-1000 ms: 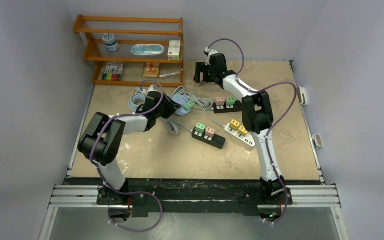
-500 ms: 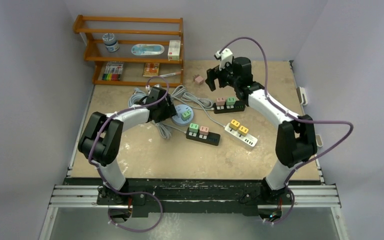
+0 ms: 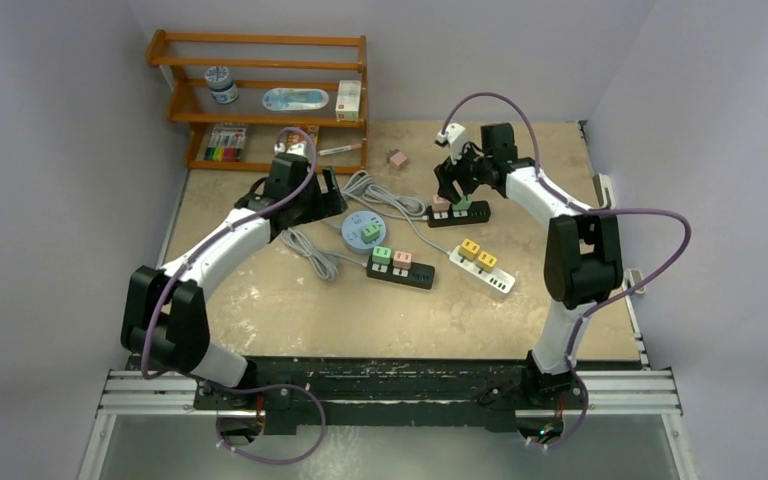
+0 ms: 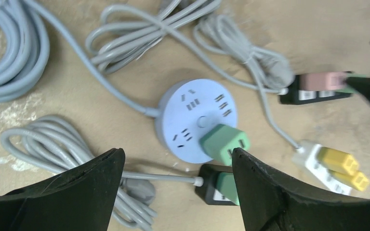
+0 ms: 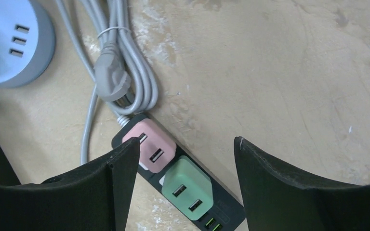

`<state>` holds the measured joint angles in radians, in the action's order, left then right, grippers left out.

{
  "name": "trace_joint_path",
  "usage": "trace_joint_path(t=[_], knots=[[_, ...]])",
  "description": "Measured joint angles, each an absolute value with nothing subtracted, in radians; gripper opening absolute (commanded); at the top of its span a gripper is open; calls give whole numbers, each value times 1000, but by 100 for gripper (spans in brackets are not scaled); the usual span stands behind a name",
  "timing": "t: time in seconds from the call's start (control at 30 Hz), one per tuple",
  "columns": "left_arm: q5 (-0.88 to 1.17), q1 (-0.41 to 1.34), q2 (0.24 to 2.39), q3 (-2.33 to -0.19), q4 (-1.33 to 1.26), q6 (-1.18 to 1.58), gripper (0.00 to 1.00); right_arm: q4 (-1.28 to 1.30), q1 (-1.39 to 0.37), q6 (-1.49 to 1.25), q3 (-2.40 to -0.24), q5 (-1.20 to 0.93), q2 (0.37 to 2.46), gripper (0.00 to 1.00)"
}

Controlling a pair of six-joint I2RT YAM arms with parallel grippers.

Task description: Pull the plug off the socket

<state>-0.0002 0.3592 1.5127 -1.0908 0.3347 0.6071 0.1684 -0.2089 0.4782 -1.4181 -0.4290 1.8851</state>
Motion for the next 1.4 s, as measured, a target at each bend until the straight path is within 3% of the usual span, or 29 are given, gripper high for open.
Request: trace_joint_path(t=[0.2, 0.7, 0.83, 1.0, 1.03, 1.1, 1.13, 1.4], knots=[[82, 340, 1463, -1091, 265, 597, 83, 184, -221, 589, -1377, -502, 1852, 73], [160, 340, 1476, -1090, 216, 606, 85, 182, -228, 704, -1327, -502, 1867, 62], [183, 340, 1494, -1090, 189, 613, 86, 178, -235, 718, -1322, -482, 1871, 45], [210, 340, 1515, -1090, 163, 631, 86, 178, -243, 727, -1344, -470, 1906, 37], [215, 340, 1517, -1090, 157, 635, 86, 178, -245, 726, -1353, -464, 1911, 32], [227, 340, 1523, -1090, 138, 645, 86, 180, -252, 727, -1365, -460, 1922, 4], [233, 340, 1526, -1090, 130, 652, 86, 182, -255, 728, -1374, -456, 1927, 0], [282, 347, 1540, -1075, 41, 718, 87, 223, -283, 707, -1440, -445, 1959, 0]])
